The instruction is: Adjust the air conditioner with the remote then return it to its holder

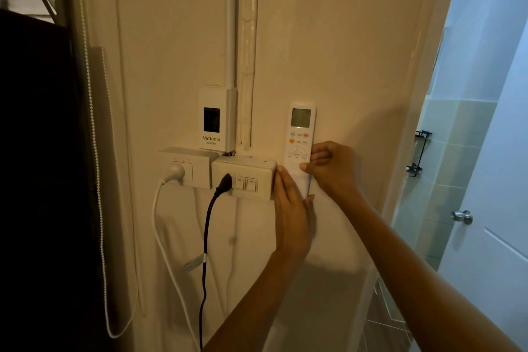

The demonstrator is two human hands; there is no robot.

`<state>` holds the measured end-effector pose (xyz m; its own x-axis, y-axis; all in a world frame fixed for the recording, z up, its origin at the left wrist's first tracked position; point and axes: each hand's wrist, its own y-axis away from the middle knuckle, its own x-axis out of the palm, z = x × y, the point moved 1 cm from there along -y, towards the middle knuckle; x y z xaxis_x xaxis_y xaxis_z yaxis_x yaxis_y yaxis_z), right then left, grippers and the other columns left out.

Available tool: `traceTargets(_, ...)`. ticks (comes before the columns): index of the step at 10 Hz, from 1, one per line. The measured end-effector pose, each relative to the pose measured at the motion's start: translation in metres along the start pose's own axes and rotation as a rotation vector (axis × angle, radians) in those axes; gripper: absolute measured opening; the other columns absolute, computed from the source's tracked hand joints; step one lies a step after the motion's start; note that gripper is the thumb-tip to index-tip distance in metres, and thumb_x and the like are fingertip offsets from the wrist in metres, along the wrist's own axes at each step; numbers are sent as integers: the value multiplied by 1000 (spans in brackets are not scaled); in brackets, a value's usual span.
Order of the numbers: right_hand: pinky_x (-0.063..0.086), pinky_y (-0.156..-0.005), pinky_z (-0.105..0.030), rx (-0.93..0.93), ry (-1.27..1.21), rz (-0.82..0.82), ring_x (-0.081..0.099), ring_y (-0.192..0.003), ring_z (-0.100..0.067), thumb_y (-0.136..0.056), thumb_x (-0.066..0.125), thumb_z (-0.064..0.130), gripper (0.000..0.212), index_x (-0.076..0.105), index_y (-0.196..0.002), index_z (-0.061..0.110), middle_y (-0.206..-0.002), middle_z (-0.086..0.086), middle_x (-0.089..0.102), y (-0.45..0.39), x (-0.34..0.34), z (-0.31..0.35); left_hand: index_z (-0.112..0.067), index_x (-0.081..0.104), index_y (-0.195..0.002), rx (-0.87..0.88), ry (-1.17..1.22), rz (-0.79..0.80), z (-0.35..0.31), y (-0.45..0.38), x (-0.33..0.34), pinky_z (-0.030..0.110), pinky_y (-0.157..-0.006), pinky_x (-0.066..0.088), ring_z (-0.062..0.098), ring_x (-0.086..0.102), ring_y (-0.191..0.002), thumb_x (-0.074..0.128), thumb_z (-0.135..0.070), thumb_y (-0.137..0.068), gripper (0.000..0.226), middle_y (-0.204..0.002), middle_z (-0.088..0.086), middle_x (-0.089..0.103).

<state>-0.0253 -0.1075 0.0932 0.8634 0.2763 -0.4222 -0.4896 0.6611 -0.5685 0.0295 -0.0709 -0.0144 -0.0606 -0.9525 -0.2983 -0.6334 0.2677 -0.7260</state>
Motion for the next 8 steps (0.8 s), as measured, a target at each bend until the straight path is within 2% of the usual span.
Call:
traceTargets(2,52,-70,-19,6,51,9,69,-93,-21,-69,80,11,36,63,-100,4,-107,-13,71,2,2,0,4,13,-144,31,-19,-5,1,0,-3,37,-106,22,37,16,-141,61,-18,-88,77,-152,24,19)
traceTargets(3,53,-73,-22,48,21,46,69,-95,-22,-71,78,9,35,64,-102,4,-108,-13,71,-1,-3,2,3,14,-144,42,-31,6,2,-1,-4,41,-107,31,37,17,-141,61,-20,-88,77,-152,24,19)
traceTargets(4,56,-85,-34,126,-100,125,68,-100,-24,-72,76,5,34,65,-105,4,-111,-13,71,-3,-14,6,4,17,-143,38,-79,16,2,-1,-4,43,-103,37,40,23,-138,65,-22,-85,80,-149,26,25)
traceTargets(5,54,-92,-40,193,-204,183,67,-102,-26,-72,74,0,36,66,-107,2,-111,-15,70,-6,-21,8,5,22,-142,27,-107,14,1,-1,-4,37,-103,27,41,26,-137,68,-23,-83,80,-148,27,29)
traceTargets(6,54,-92,-41,226,-240,219,66,-105,-27,-74,72,1,35,65,-108,3,-113,-14,69,-7,-27,11,4,18,-143,7,-90,30,1,-1,-4,35,-102,21,41,21,-139,66,-21,-85,80,-150,26,24)
traceTargets(7,56,-83,-34,197,-305,214,66,-100,-25,-80,67,7,29,65,-109,4,-112,-16,68,-6,-36,13,0,10,-145,18,-53,47,1,-2,-6,39,-109,22,37,13,-142,61,-21,-88,80,-154,22,15)
traceTargets(8,55,-79,-29,130,-351,99,66,-96,-21,-84,63,18,27,64,-110,10,-108,-11,69,3,-59,30,-3,5,-146,0,14,58,1,0,-10,41,-112,24,32,10,-144,59,-20,-89,80,-155,18,11)
